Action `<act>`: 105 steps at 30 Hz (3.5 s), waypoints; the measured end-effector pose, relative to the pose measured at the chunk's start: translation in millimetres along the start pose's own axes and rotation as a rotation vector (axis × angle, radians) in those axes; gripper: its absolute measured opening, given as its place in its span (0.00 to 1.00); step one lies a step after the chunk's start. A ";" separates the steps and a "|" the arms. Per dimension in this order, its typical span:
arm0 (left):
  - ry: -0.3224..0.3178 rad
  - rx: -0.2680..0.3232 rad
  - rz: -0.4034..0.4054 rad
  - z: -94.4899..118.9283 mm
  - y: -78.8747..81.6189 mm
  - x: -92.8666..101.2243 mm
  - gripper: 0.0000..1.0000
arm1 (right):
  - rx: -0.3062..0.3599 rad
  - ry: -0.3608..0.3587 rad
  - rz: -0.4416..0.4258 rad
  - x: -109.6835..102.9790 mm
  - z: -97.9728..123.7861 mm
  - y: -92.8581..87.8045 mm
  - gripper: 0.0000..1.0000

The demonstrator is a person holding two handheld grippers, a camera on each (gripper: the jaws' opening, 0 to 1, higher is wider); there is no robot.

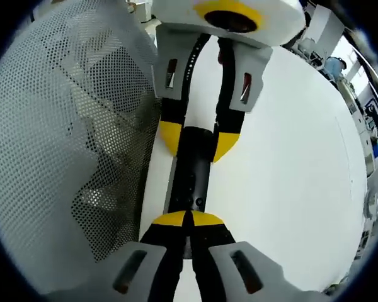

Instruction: Press the specified remote control buttons in sequence, fully releasing each button before pressing the next.

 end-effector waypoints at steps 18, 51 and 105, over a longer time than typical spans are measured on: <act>-0.002 0.000 0.001 0.4 -0.2 -0.1 0.24 | 0.111 -0.136 0.051 -11.3 1.6 -1.1 0.00; -0.001 -0.003 -0.005 0.9 -0.3 0.7 0.25 | 0.072 -0.057 0.029 -12.6 -3.4 9.9 0.00; -0.002 0.015 0.009 0.5 -0.6 -0.2 0.24 | -0.002 0.086 -0.264 21.0 -7.3 7.2 0.00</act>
Point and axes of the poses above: the point that each gripper's makers call its tool centre point, and the gripper's own axes: z roughly backward along the fingers, x roughly to its right, y roughly out of its top, the point moved 5 cm from there along z, roughly backward along the fingers, and after that the axes turned 1 degree about -x, right-handed, at the moved point
